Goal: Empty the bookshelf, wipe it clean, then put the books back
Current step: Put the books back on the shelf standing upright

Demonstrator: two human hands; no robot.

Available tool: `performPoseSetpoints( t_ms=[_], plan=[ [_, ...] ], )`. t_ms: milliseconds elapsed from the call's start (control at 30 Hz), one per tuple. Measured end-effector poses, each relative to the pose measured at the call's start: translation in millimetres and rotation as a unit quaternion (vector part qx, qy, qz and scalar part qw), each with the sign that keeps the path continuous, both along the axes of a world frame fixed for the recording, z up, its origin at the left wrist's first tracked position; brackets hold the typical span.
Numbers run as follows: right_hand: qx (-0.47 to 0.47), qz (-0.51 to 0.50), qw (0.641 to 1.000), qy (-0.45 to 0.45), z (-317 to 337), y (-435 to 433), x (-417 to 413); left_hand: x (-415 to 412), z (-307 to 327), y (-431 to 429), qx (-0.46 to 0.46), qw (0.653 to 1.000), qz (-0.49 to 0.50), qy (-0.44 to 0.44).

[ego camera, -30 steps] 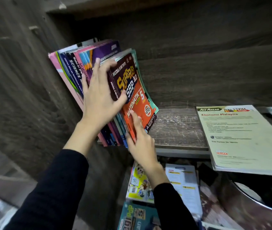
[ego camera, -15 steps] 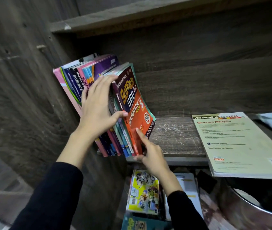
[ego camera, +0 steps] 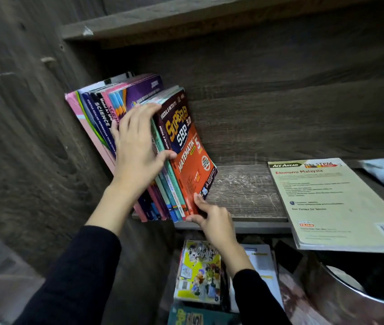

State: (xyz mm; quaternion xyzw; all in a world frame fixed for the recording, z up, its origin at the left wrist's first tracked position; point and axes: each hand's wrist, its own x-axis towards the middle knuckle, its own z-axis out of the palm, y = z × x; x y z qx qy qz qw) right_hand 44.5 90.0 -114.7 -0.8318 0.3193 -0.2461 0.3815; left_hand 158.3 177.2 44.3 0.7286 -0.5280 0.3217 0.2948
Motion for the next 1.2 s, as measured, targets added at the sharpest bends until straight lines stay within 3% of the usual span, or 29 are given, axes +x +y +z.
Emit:
performPoseSetpoints(
  t_ms=[200,467,933,1100,1200],
  plan=[
    [0.010,0.035,0.999,0.016,2.0,-4.7,-7.7,1.1,2.7,1.5,0.007,1.000,-0.015,0.015],
    [-0.138,-0.007,0.984,0.113,9.7,14.6,-2.4,0.9,0.2,0.4,-0.006,0.999,-0.026,0.024],
    [-0.136,-0.082,0.983,0.087,1.8,18.7,19.2,-10.0,-3.9,-11.1,-0.003,0.998,0.061,-0.007],
    [-0.062,-0.039,0.995,0.071,13.1,9.9,4.7,-19.9,-0.8,-9.7,0.038,0.994,0.098,0.007],
    [-0.068,-0.020,0.994,0.084,26.5,3.1,-13.3,-37.7,-4.4,-11.8,0.067,0.987,0.147,0.025]
  ],
)
